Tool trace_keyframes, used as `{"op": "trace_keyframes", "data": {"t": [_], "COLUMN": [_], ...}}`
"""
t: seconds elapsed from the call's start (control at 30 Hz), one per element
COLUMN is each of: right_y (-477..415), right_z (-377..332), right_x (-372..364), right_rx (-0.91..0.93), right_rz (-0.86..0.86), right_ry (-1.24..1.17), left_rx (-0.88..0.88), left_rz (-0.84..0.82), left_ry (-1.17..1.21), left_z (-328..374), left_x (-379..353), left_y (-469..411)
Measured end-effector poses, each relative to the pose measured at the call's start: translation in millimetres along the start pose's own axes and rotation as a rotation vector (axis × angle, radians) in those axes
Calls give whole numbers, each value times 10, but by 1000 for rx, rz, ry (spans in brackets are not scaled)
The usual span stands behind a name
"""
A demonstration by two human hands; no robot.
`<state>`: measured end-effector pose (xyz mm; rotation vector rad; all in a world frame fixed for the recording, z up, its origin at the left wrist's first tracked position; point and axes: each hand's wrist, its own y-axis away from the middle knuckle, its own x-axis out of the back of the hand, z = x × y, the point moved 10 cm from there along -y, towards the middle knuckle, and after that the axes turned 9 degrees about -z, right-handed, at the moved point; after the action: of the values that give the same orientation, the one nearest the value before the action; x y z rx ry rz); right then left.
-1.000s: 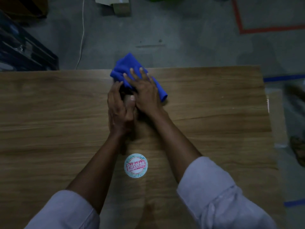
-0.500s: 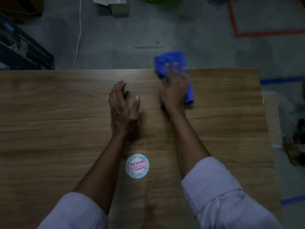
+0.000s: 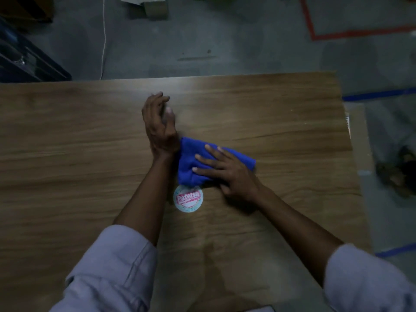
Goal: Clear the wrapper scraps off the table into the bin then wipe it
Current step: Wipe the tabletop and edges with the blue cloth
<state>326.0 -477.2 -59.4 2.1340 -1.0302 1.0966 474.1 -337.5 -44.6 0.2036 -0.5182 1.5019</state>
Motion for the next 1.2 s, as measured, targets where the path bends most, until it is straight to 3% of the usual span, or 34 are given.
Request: {"op": "trace_keyframes", "data": {"t": [0.07,0.23,0.33,0.47,0.6,0.7,0.87,0.97,1.03,1.2], "right_y": [-19,-709,-943,-679,-49,133,-89,-176,-83,593], "right_z": [173,1188,1377,615,-341,-170,1087,1017,603,-554], "right_x": [95,792,947,547,-183,-111,639,632,412,-443], "right_rx": [-12,-410,-537,-310,-11,53,-434,-578,-512,-64], "right_rz": [7,287,260,248,-18,-79,174,193,178,-12], "right_ry": [8,-41,-25,-3,-78,-24,38,115,123,47], "left_rx": [-13,0,-15,-27,-35,-85,-80,-14,25,50], "left_rz": [2,-67,-123,-108,-98,-152,-152,-140,-151,-180], "left_ry": [-8,-23,-39,-49,-73,-118,-133,-125,-120,-132], "left_z": [-3,-46,-42,-7,58,133,113,114,138,192], "left_x": [-1,-50,-35,102,158,83,45,64,65,139], "left_y": [33,171,406,749,1030,1122,1150,1257,1425,1968]}}
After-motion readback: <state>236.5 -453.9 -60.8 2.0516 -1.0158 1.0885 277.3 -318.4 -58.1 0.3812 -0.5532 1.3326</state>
